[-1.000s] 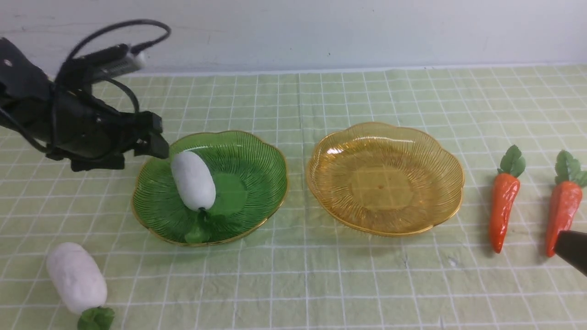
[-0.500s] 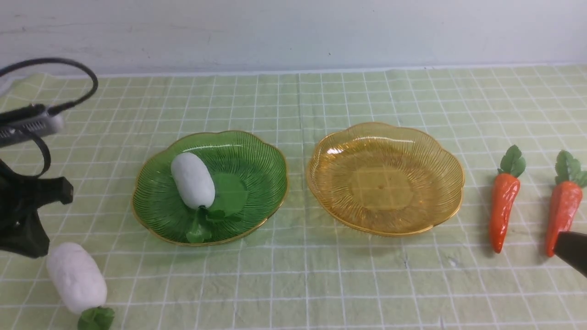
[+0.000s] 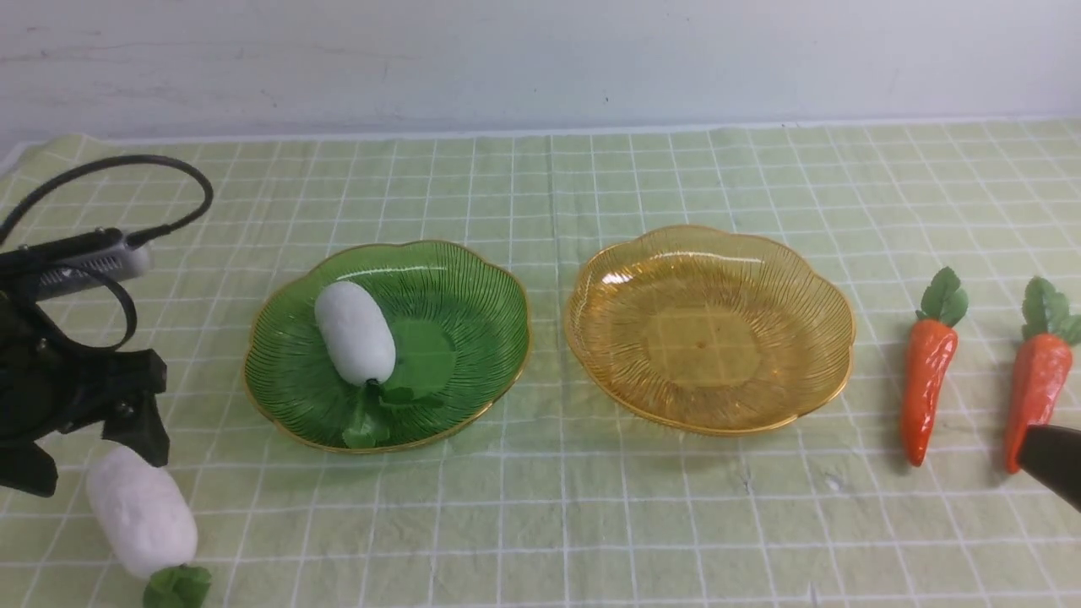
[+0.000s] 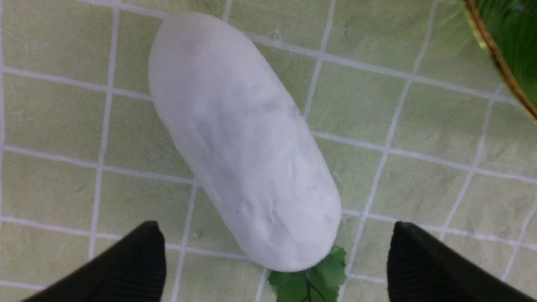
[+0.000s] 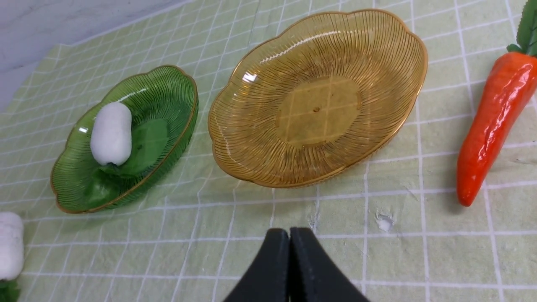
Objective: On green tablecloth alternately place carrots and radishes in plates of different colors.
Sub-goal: 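Pick up the white radish and place it in the left plate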
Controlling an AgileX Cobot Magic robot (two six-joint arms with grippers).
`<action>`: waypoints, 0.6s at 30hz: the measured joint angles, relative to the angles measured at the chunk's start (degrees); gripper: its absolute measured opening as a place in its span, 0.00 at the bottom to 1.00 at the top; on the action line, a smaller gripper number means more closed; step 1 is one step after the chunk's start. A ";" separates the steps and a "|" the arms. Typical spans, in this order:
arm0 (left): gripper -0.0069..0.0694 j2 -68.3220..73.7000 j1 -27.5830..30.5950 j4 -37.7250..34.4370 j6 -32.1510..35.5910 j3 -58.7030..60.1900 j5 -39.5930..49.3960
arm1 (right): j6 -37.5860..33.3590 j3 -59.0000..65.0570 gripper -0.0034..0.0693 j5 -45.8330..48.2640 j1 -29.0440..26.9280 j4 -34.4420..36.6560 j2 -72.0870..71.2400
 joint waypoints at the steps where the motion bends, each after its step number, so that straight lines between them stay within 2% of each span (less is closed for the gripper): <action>1: 0.97 1.46 0.00 0.54 -0.43 0.00 -0.40 | 0.00 0.00 0.03 0.19 0.00 0.14 0.00; 8: 0.98 9.04 0.00 2.98 -2.20 0.00 -4.16 | -0.02 0.00 0.03 1.32 0.00 0.75 0.00; 11: 0.89 11.13 0.00 3.09 -2.14 0.00 -4.31 | -0.07 0.00 0.03 1.32 0.00 0.75 0.00; 13: 0.69 11.91 0.00 3.11 -2.09 -0.64 -3.67 | -0.71 0.00 0.03 1.32 0.00 0.82 0.00; 18: 0.69 11.02 -1.15 0.36 0.15 -7.11 2.16 | -1.11 -0.11 0.03 1.41 0.00 0.94 0.00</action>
